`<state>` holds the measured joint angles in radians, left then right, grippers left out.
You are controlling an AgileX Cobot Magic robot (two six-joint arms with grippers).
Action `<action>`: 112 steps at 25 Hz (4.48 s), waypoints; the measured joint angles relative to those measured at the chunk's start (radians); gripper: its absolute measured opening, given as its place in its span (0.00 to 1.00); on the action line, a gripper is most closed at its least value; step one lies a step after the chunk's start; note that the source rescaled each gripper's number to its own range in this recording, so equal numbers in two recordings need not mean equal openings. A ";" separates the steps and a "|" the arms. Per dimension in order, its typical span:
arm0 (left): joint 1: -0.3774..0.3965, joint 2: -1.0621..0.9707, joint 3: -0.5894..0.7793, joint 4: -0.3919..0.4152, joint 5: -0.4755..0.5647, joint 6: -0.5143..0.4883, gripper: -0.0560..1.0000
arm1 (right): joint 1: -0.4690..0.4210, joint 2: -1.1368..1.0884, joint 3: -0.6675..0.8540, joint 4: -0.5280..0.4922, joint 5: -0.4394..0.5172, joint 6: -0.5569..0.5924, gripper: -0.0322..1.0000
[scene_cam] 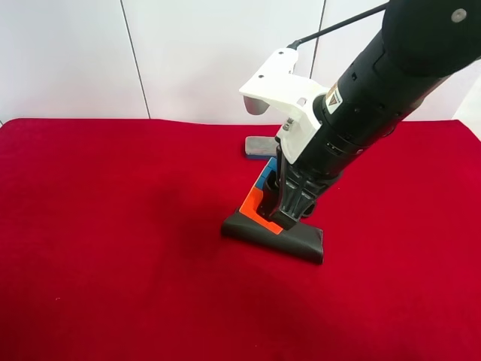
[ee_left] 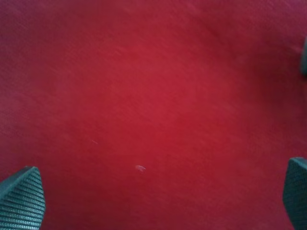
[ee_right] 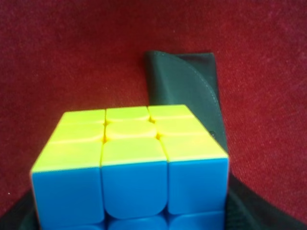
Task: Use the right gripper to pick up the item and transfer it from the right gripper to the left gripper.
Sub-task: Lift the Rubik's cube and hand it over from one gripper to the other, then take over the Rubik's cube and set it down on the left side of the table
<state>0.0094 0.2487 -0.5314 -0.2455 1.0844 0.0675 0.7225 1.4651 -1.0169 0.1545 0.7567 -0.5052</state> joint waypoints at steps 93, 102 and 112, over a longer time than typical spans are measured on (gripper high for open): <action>-0.354 1.020 -0.061 -1.190 -0.241 0.557 0.07 | 0.158 -0.023 0.003 0.466 -0.228 -0.545 0.03; -0.354 1.020 -0.060 -1.164 -0.254 0.561 0.06 | 0.158 -0.025 0.003 0.474 -0.236 -0.545 0.66; -0.354 1.020 -0.060 -1.158 -0.257 0.562 0.06 | 0.158 -0.051 0.003 0.452 -0.215 -0.503 0.99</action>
<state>-0.3442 1.2686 -0.5914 -1.4039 0.8269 0.6296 0.8806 1.4145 -1.0136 0.6064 0.5419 -1.0079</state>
